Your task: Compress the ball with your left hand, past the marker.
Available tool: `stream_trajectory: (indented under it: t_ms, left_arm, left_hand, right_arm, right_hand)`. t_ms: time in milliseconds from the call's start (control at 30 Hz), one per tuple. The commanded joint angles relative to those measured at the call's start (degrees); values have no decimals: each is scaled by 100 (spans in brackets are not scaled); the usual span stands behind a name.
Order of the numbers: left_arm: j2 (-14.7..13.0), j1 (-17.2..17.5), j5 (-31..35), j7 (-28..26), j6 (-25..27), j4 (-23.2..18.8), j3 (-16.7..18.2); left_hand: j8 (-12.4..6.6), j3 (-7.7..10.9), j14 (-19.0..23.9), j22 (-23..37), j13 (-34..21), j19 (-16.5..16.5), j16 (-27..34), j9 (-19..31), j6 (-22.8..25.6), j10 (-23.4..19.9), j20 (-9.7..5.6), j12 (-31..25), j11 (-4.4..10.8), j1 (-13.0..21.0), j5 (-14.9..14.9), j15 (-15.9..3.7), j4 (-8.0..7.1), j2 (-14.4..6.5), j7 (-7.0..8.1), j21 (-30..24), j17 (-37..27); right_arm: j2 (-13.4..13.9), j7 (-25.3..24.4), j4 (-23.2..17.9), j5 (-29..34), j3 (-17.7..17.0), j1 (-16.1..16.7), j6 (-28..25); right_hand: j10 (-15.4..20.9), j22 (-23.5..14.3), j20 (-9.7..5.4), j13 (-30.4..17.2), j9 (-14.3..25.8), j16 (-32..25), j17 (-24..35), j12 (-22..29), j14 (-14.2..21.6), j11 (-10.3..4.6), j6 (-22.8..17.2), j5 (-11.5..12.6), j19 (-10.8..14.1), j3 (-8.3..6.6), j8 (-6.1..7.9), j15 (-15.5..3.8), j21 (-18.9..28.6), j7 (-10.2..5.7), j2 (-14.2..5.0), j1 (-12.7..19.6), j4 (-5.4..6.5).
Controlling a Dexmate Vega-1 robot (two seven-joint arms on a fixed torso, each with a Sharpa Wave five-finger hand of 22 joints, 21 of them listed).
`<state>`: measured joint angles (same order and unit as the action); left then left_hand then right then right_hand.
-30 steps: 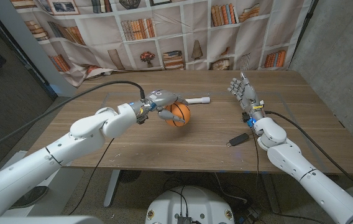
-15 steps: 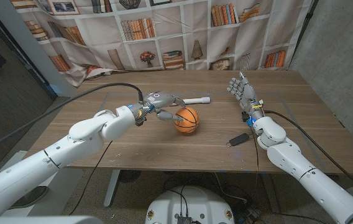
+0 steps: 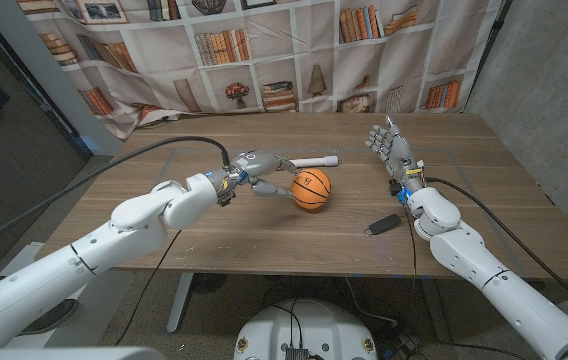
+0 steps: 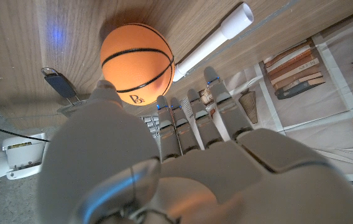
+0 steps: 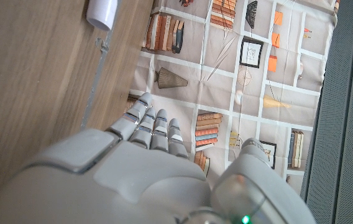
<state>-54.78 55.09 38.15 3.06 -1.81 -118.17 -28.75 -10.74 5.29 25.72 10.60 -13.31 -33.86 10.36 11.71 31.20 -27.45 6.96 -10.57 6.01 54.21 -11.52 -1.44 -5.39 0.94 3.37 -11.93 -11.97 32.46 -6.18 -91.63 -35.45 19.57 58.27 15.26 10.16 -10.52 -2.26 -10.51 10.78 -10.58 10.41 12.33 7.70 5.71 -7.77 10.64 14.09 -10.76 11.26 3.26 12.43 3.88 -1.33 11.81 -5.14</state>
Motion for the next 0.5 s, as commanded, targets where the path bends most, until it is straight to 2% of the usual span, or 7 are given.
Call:
stream_trajectory:
  t_ms: [33, 167, 333, 400, 500]
  left_arm:
    - [75, -35, -9, -60, 47, 97, -98]
    - [119, 36, -121, -95, 145, 105, -81]
    - [224, 300, -462, -501, 279, 152, 106]
    - [285, 400, -670, -678, 312, 192, 204]
    - [411, 528, -1157, -918, 247, 330, 365]
  left_hand:
    - [29, -57, -250, 22, 12, 291, -14, -4, -288, 268, 54, 25, -32, -20, -46, -23, -12, -63, 33, 89, 4]
    - [39, -73, -501, 24, 25, 495, -27, -6, -518, 460, 166, 19, -52, -68, -57, -1, -30, -94, 92, 115, 9]
    - [65, -95, -839, 18, 44, 694, -12, -4, -943, 807, 307, 15, -149, -203, -60, 62, -100, -203, 99, 107, 12]
    - [77, -88, -885, 19, 49, 733, 6, -1, -1109, 876, 328, 4, -184, -270, -57, 91, -146, -290, 112, 99, 7]
    - [65, -94, -924, 21, 57, 794, 38, 7, -1302, 927, 450, -27, -257, -443, -46, 125, -256, -450, 69, 86, -1]
  right_arm:
    - [26, 14, 6, -15, -24, 14, 1]
    - [27, 2, -12, -22, -37, 36, 13]
    - [35, 7, -24, -38, -39, 67, 7]
    - [26, 13, -11, -30, -31, 71, 28]
    - [2, 17, 3, -48, -26, 76, 40]
  right_hand:
    - [49, -14, -142, -25, 27, -1, 18, -1, 45, 12, -29, -16, 33, 9, 19, -6, -20, -11, -43, 15, -34]
    - [54, -14, -142, -25, 27, 1, 17, 0, 43, 17, -30, -17, 33, 9, 19, -5, -20, -17, -45, 17, -37]
    - [64, -14, -143, -25, 27, 0, 17, 3, 44, 20, -31, -17, 32, 10, 18, 3, -22, -28, -45, 16, -40]
    - [67, -15, -142, -25, 27, 0, 17, 4, 44, 22, -34, -17, 32, 11, 19, -1, -22, -32, -46, 16, -40]
    - [65, -15, -145, -25, 27, 1, 17, 3, 42, 20, -38, -17, 32, 11, 20, -3, -22, -39, -47, 16, -41]
